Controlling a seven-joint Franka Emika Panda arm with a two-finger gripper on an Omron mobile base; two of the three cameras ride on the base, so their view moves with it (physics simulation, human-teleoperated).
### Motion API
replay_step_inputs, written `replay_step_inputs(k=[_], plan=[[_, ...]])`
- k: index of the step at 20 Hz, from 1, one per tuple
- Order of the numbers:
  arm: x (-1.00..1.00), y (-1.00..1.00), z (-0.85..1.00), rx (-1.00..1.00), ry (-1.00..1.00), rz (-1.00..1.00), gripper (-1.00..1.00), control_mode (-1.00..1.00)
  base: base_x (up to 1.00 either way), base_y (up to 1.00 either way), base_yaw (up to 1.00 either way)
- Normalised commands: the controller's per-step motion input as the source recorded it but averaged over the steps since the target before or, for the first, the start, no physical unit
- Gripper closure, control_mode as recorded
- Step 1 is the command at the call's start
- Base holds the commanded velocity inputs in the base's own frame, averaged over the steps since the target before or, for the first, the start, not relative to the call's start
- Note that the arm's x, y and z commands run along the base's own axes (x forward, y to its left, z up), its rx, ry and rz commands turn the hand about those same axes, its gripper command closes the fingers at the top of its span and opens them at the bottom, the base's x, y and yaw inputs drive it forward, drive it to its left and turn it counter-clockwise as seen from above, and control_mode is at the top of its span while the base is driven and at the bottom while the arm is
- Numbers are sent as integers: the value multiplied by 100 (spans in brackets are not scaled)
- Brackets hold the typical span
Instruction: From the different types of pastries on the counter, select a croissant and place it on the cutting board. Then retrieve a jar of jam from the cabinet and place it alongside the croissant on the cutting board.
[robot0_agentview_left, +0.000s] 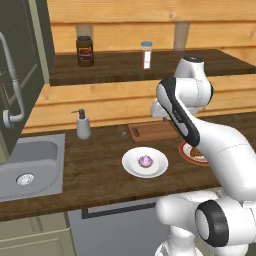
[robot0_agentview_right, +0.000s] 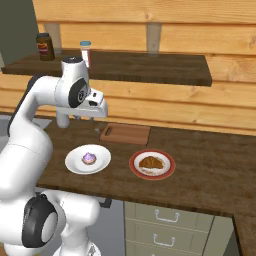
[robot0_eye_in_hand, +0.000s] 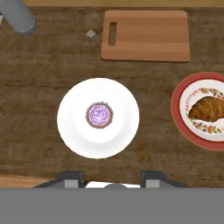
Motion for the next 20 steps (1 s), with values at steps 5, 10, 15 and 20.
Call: replay_step_inputs(k=[5, 10, 15, 20], plan=[[7, -42, -9, 0, 7, -2, -100, -100, 0, 0, 0], [0, -58, -20, 0, 12, -8, -100, -100, 0, 0, 0], [0, -43, -38, 0, 20, -12, -100, -100, 0, 0, 0], [-3, -35, -61, -3, 3, -18, -100, -100, 0, 0, 0]])
